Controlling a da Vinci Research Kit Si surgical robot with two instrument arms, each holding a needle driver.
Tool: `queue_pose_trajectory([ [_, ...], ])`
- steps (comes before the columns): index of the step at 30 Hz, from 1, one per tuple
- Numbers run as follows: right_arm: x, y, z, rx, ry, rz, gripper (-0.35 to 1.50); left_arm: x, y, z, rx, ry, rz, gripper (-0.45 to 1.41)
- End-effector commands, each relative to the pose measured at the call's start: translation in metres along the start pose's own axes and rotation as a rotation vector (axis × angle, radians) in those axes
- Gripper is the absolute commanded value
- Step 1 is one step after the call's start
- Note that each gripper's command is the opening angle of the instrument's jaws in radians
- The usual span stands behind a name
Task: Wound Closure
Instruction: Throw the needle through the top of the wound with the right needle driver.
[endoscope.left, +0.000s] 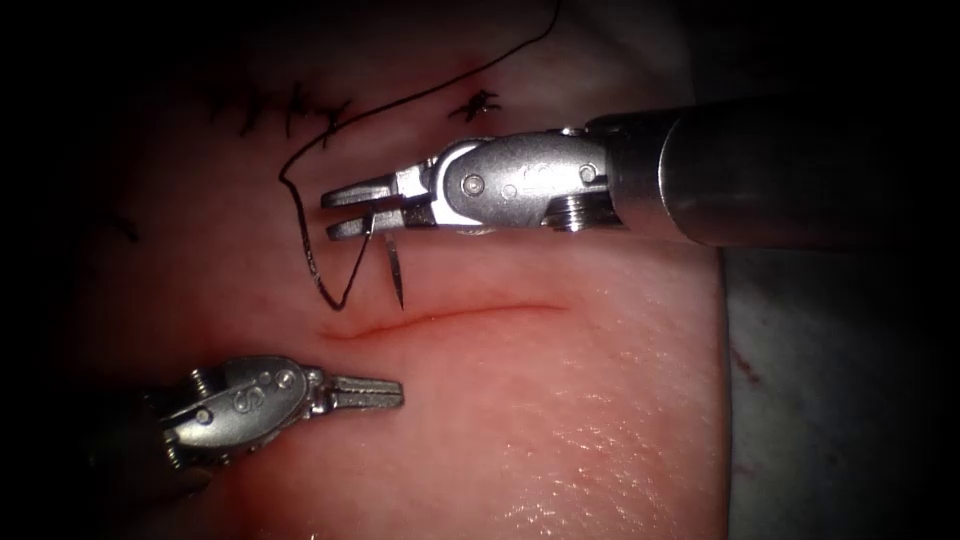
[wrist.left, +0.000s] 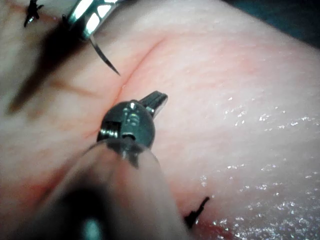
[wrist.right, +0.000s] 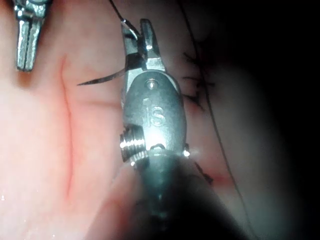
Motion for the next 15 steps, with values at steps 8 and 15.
queue_pose_trajectory([
  [8, -0.001, 0.0, 0.002, -0.026, 0.006, -0.039, -0.35, -0.0014, -0.0012, 0.0019, 0.052, -0.049, -0.001, -0.45],
  [15, -0.003, -0.0008, 0.0037, -0.024, -0.015, -0.068, -0.35, -0.0033, -0.0008, 0.0027, 0.061, -0.096, 0.022, -0.45],
])
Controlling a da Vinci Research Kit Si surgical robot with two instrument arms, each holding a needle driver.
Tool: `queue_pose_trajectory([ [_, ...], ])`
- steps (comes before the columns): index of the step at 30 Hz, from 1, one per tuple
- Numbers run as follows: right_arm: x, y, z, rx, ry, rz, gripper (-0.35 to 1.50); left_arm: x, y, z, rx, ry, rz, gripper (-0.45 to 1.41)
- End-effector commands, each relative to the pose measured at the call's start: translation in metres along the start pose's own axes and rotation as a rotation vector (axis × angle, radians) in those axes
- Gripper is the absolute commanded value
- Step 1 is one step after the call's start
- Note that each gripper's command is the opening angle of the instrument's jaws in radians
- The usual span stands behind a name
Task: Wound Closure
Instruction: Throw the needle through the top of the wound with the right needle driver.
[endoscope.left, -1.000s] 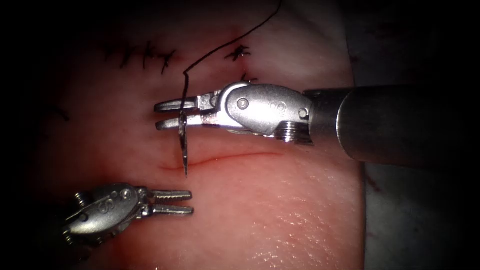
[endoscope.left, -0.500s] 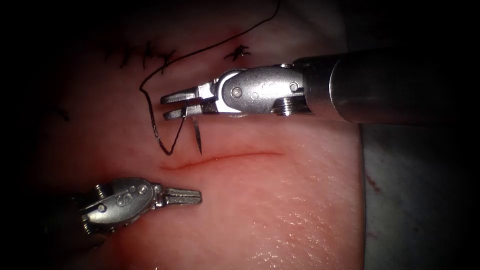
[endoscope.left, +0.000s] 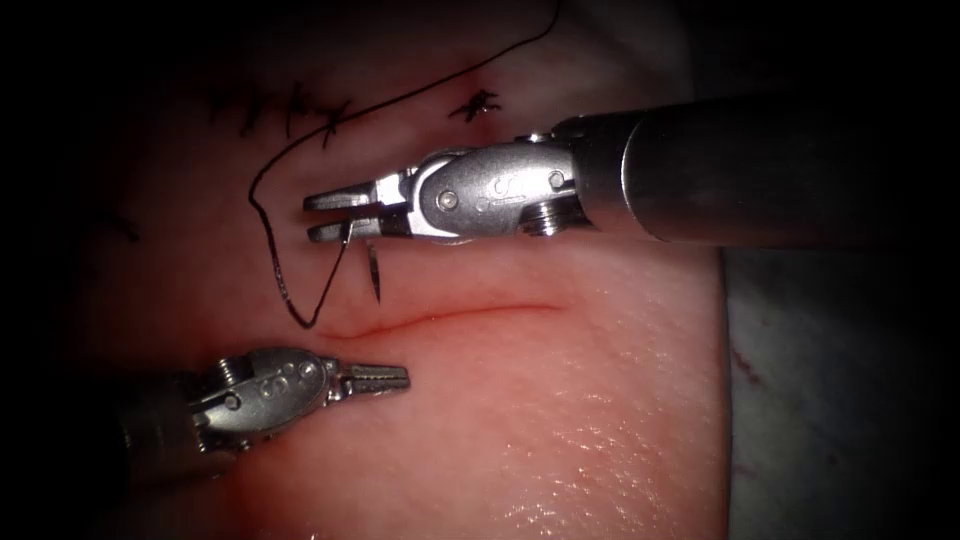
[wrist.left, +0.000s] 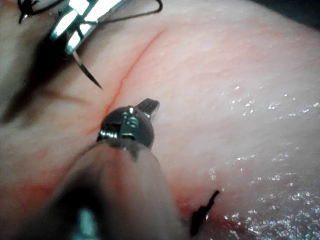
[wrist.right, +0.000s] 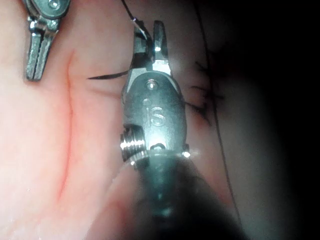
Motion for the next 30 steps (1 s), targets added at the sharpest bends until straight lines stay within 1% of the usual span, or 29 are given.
queue_pose_trajectory([
  [1, -0.0011, 0.0, 0.0016, 0.006, -0.004, -0.02, -0.35, -0.0004, 0.0, 0.0009, -0.006, -0.006, 0.005, -0.45],
  [9, -0.0029, 0.0001, 0.0017, 0.012, -0.022, -0.054, -0.35, -0.0008, 0.0006, 0.0005, -0.014, -0.017, 0.005, -0.45],
  [20, -0.0035, -0.0002, 0.0025, 0.007, -0.031, -0.097, -0.35, -0.0009, 0.0017, 0.0002, -0.022, -0.018, 0.002, -0.45],
  [30, -0.004, -0.0008, 0.003, 0.006, -0.035, -0.112, -0.35, -0.001, 0.0017, -0.0003, -0.027, -0.018, 0.003, -0.45],
])
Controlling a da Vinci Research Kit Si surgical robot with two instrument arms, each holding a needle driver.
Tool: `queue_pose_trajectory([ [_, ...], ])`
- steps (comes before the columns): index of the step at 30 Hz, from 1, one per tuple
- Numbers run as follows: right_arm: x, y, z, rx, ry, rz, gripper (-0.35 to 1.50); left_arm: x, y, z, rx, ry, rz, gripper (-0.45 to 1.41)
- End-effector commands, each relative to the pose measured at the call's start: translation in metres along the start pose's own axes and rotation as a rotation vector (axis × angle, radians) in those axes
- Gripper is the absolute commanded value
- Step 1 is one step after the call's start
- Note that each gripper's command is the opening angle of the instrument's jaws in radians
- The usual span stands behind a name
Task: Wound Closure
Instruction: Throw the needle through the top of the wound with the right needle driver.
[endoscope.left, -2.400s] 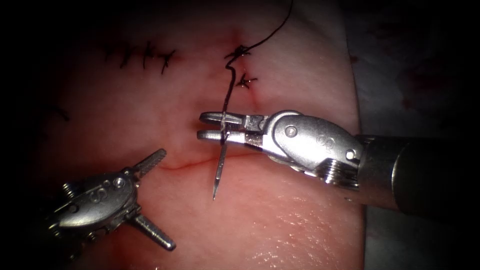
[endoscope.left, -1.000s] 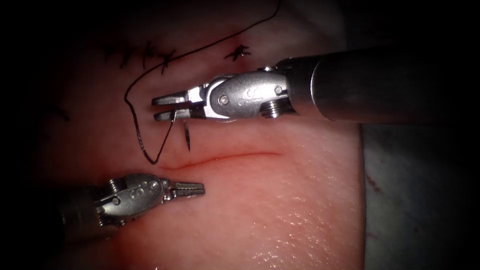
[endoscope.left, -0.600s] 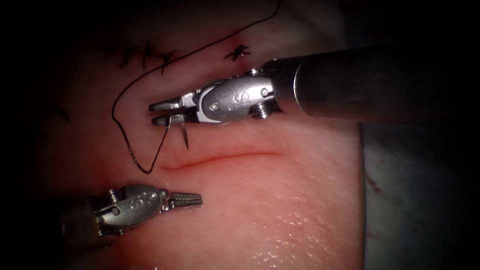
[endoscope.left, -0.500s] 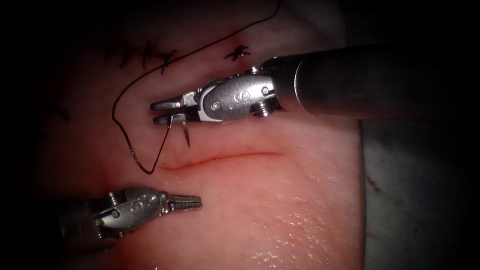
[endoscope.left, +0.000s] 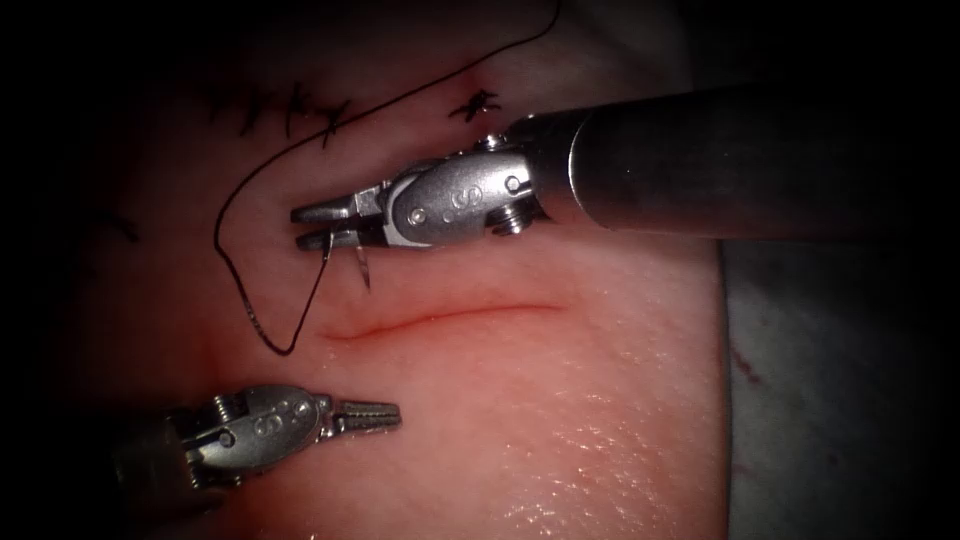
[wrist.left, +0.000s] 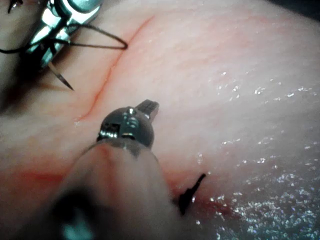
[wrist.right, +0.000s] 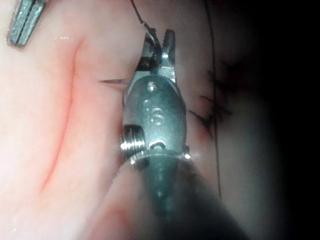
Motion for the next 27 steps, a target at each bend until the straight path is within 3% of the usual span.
queue_pose_trajectory([
  [1, -0.0004, 0.0003, 0.001, 0.0, 0.003, -0.008, -0.35, -0.0001, -0.0002, 0.0007, -0.003, 0.002, 0.002, -0.45],
  [14, -0.0022, -0.0036, 0.0015, 0.017, -0.003, -0.128, -0.35, -0.0007, 0.0004, -0.0017, -0.015, -0.003, 0.0, -0.45],
  [27, -0.0042, -0.0089, -0.0014, -0.028, 0.004, -0.195, -0.35, -0.0026, -0.0001, -0.0054, 0.019, -0.033, 0.003, -0.45],
])
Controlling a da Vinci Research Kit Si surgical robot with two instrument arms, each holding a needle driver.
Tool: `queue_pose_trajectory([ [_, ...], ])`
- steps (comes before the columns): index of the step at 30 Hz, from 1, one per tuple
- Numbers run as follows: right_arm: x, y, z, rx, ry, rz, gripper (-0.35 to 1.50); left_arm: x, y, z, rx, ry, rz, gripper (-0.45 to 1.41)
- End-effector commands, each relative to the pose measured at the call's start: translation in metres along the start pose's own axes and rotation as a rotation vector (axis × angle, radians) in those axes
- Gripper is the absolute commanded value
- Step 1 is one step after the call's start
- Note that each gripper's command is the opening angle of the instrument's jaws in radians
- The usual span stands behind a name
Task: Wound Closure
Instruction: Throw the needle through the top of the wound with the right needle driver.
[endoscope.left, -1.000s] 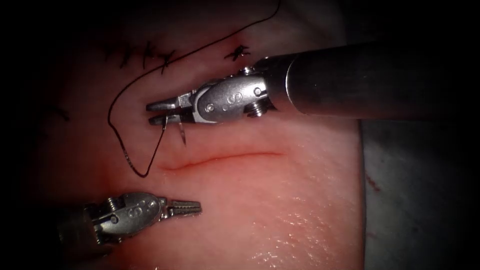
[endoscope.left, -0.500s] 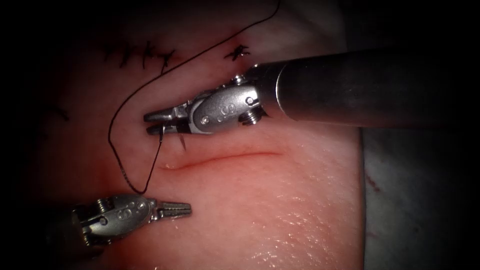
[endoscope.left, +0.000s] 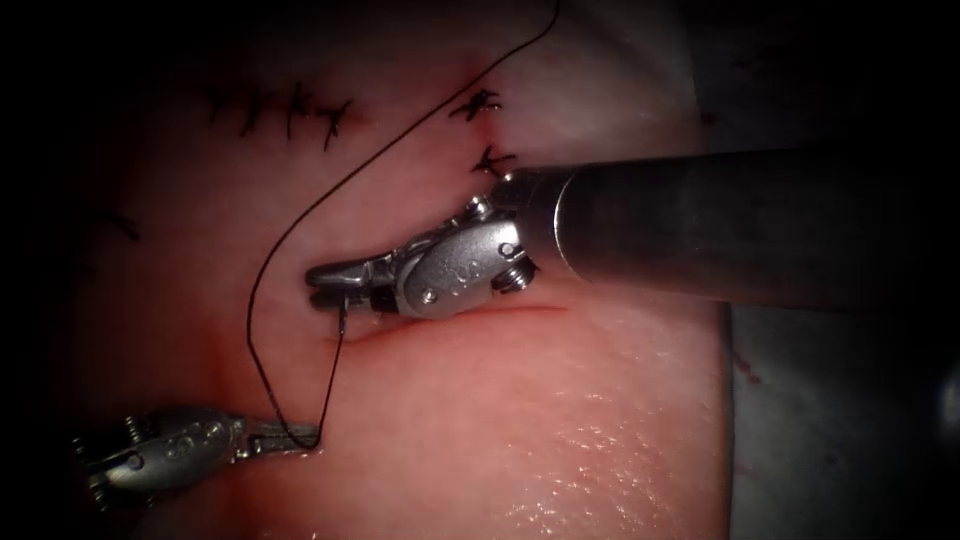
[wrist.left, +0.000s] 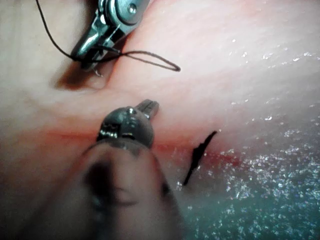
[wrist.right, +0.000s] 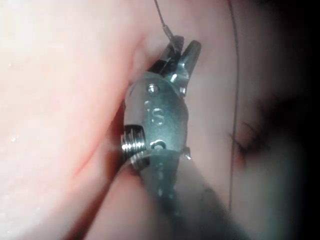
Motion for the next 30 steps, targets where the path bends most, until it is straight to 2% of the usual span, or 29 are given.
queue_pose_trajectory([
  [1, -0.0002, -0.0005, 0.0005, -0.008, 0.004, -0.005, -0.35, -0.0002, -0.0003, 0.0008, 0.004, -0.001, -0.001, -0.45],
  [9, -0.0008, -0.002, -0.0001, -0.022, -0.009, -0.027, -0.35, 0.0, -0.0009, 0.0014, 0.01, -0.002, -0.006, -0.45],
  [22, -0.0045, -0.008, -0.0017, 0.001, -0.045, 0.046, -0.35, 0.0013, -0.0015, 0.002, 0.015, -0.004, -0.021, -0.45],
  [25, -0.0046, -0.0078, -0.002, -0.01, -0.04, 0.061, -0.35, 0.0019, -0.0017, 0.0023, 0.018, -0.004, -0.029, -0.45],
  [30, -0.0033, -0.0065, -0.0016, -0.007, -0.041, 0.08, -0.35, 0.003, -0.0024, 0.0035, 0.03, -0.006, -0.043, -0.45],
])
